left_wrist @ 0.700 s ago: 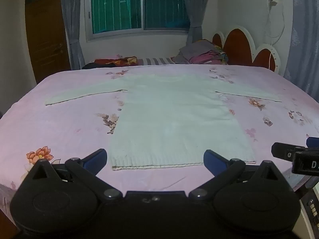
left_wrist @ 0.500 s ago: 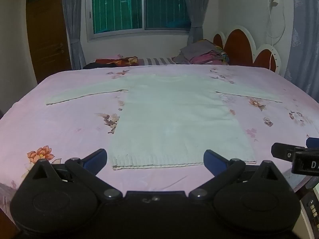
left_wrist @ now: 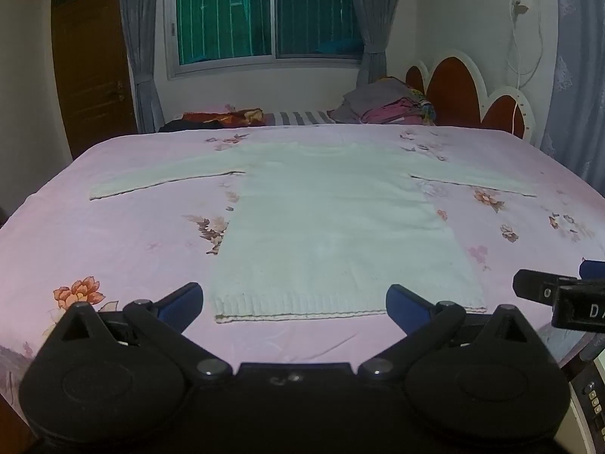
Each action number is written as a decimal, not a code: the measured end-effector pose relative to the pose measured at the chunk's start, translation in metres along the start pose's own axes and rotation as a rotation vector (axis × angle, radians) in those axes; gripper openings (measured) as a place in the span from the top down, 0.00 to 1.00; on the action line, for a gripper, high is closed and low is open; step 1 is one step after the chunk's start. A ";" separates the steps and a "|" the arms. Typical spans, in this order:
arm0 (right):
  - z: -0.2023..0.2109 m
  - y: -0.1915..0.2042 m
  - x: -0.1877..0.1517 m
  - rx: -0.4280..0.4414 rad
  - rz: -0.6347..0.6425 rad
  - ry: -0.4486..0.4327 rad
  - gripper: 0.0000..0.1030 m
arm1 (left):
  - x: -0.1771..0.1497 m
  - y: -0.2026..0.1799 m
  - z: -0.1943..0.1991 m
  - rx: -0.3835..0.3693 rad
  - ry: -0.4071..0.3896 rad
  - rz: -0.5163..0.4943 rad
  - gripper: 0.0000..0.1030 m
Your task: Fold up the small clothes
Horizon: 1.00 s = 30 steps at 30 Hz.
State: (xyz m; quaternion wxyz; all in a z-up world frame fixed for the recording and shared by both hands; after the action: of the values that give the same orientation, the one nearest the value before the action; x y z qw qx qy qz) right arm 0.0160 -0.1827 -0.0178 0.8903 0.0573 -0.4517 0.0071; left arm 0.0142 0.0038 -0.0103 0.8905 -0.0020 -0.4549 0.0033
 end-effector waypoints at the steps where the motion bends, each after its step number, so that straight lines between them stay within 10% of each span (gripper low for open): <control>1: 0.000 0.000 0.000 -0.001 -0.001 0.000 0.00 | 0.001 0.000 0.000 0.001 0.001 -0.001 0.00; 30: 0.006 0.001 0.003 -0.004 -0.005 0.001 0.00 | 0.003 0.001 0.000 -0.001 -0.003 0.003 0.00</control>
State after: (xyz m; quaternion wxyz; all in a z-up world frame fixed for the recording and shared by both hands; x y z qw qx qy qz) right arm 0.0132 -0.1827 -0.0120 0.8906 0.0566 -0.4513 0.0039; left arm 0.0155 0.0045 -0.0080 0.8898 -0.0031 -0.4563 0.0045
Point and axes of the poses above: each gripper's, at about its wrist camera, not at the fingertips, and z roughly against the way its jaws point, y to its left, x to its top, the point moved 2 cm from there along -z, roughly the way its jaws point, and after that the axes turned 3 degrees about z, right-handed, at the moved point
